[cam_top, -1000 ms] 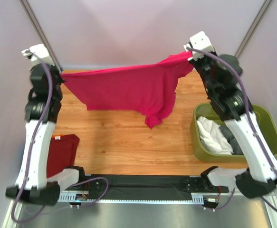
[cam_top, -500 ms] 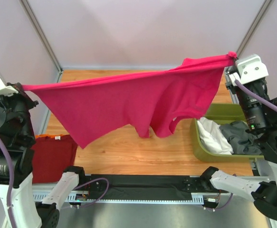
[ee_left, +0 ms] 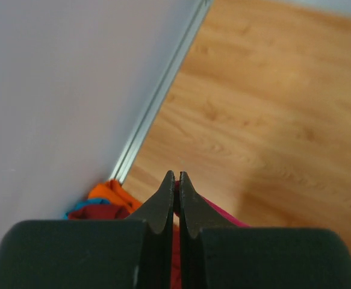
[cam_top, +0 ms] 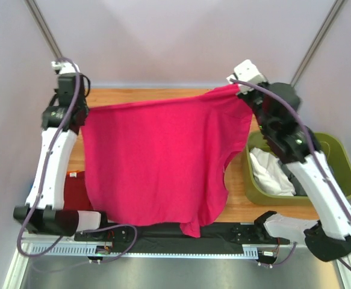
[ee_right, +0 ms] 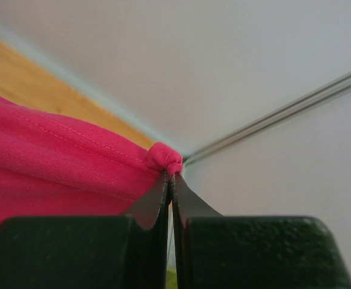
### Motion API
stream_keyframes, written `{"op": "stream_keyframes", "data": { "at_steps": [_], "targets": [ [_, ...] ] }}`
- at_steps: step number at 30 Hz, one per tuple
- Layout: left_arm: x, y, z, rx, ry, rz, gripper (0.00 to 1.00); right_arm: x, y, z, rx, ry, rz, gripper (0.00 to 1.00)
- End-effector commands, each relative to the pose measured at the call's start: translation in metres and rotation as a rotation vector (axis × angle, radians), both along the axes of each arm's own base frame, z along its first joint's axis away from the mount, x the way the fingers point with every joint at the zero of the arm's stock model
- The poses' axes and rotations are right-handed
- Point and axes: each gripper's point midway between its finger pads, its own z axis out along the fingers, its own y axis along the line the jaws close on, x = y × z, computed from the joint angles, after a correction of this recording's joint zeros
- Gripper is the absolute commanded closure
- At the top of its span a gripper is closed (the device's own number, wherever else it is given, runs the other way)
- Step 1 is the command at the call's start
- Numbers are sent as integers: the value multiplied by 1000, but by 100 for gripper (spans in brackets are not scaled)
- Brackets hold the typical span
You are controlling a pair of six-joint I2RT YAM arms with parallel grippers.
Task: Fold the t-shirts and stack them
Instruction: Flatten the tshirt out
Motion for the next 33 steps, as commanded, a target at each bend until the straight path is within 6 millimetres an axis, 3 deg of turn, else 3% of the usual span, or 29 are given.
{"op": "stream_keyframes", "data": {
  "at_steps": [1, 2, 3, 5, 6, 8, 9, 11, 12, 14, 15, 17, 19, 22, 23, 25, 26, 27, 28, 29, 30, 31, 33],
  "targets": [
    [8, 12, -36, 12, 52, 93, 100, 39, -1, -69, 10, 127, -63, 100],
    [14, 12, -47, 17, 71, 97, 100, 47, 1, -83, 1, 147, -67, 100],
    [26, 9, -73, 25, 122, 103, 100, 61, 7, -97, 2, 163, -57, 100],
    [35, 11, -94, 53, 161, 140, 100, 77, 4, -124, 25, 219, -72, 100],
    [47, 11, -116, 63, 197, 150, 100, 92, 10, -142, 22, 258, -67, 100],
    [63, 15, -147, 97, 260, 185, 100, 107, 8, -155, 27, 278, -90, 100],
    [73, 17, -147, 106, 256, 197, 100, 120, 9, -169, 15, 297, -106, 100],
    [87, 18, -154, 132, 280, 207, 100, 134, 10, -170, 5, 290, -121, 100],
    [102, 17, -157, 136, 279, 207, 100, 144, 11, -182, -7, 309, -132, 100],
    [120, 14, -163, 142, 294, 184, 100, 156, 10, -172, -6, 279, -145, 100],
    [131, 13, -150, 137, 256, 177, 100, 163, 10, -174, -15, 281, -157, 100],
    [142, 11, -143, 136, 238, 162, 100, 169, 9, -164, -23, 259, -169, 100],
    [149, 9, -130, 135, 212, 150, 100, 174, 6, -140, -22, 205, -182, 100],
    [142, 8, -108, 119, 160, 139, 100, 166, 0, -101, 8, 128, -197, 100],
    [132, 9, -89, 111, 115, 140, 100, 161, -1, -91, 18, 109, -197, 100],
    [120, 6, -81, 86, 83, 123, 100, 142, -8, -63, 52, 53, -198, 100],
    [104, 6, -56, 67, 19, 114, 100, 133, -11, -53, 64, 35, -196, 100],
    [94, 4, -57, 54, 10, 105, 100, 114, -17, -31, 89, -8, -196, 100],
    [85, 2, -48, 29, -23, 97, 100, 104, -18, -24, 92, -21, -188, 100],
    [63, 3, -22, 11, -96, 95, 100, 93, -19, -17, 98, -37, -181, 100],
    [51, 4, -22, 5, -105, 95, 100, 71, -27, 3, 119, -82, -176, 100],
    [39, 5, -13, 0, -134, 99, 100, 59, -25, 10, 122, -98, -157, 100],
    [4, 9, 16, -2, -227, 101, 100, 29, -35, 29, 113, -144, -156, 100]
  ]
}}
